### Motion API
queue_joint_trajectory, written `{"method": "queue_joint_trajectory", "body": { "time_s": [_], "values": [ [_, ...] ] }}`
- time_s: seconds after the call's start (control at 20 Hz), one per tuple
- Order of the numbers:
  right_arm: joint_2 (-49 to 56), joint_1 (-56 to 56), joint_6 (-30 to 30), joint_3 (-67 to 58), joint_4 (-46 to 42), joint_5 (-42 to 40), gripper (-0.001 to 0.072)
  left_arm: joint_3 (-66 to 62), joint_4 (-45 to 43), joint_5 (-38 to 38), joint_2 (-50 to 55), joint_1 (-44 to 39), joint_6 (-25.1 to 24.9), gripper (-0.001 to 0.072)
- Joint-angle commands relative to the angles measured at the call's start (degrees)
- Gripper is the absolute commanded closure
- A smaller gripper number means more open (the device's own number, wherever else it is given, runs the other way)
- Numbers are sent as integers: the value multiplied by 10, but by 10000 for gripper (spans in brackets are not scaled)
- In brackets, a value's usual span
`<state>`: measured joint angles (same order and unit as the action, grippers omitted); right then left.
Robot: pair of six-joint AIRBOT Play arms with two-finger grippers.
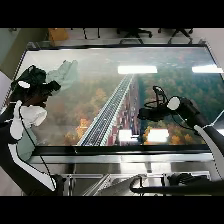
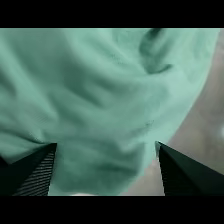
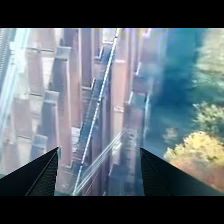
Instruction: Fold the shirts.
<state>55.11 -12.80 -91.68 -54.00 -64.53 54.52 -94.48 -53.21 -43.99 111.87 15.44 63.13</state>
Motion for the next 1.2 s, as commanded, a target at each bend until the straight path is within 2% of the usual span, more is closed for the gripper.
{"method": "queue_joint_trajectory", "body": {
  "time_s": [0.0, 0.05, 0.15, 0.2, 0.25, 0.35, 0.4, 0.45, 0.5, 0.55, 0.6, 0.65, 0.8, 0.9, 1.0, 1.15],
  "values": [
    [13, 0, 0, 0, 0, -1, 158, -75, -85, -12, 52, -19, 5, -2],
    [14, 0, 0, 0, 0, -1, 158, -83, -118, -13, 58, -31, 6, 116],
    [13, 0, 0, 0, 0, -1, 158, -92, -163, -16, 62, -54, 5, 404],
    [13, 0, 0, 0, 1, -1, 159, -93, -162, -14, 59, -61, 5, 640],
    [13, 0, 0, 0, 3, -1, 159, -101, -162, -17, 57, -68, 5, 694],
    [13, 0, 0, 0, 2, 4, 162, -148, -160, -59, 55, -80, 5, 697],
    [13, 0, 0, 0, 3, 10, 214, -181, -157, -99, 52, -87, 5, 697],
    [13, 0, 0, 0, 3, 19, 349, -211, -156, -136, 45, -94, 7, 697],
    [12, 0, 0, 0, 2, 25, 422, -236, -155, -175, 30, -104, 10, 697],
    [10, 1, 0, 0, 2, 25, 439, -245, -139, -207, 9, -113, 10, 697],
    [8, 1, 0, 0, 5, 25, 495, -238, -103, -233, -20, -122, 10, 697],
    [8, 1, 0, 0, 14, 26, 610, -209, -43, -259, -57, -131, 10, 697],
    [6, 1, 21, 0, 28, 43, 623, -89, 90, -338, -155, -161, 3, 697],
    [2, 1, 33, 0, 28, 54, 624, 14, 97, -343, -211, -198, 7, 697],
    [-1, 1, 34, 0, 28, 63, 624, 123, 97, -311, -253, -243, 8, 697],
    [-2, 1, 34, 0, 28, 67, 623, 246, 97, -202, -287, -312, 13, 689]
  ]
}}
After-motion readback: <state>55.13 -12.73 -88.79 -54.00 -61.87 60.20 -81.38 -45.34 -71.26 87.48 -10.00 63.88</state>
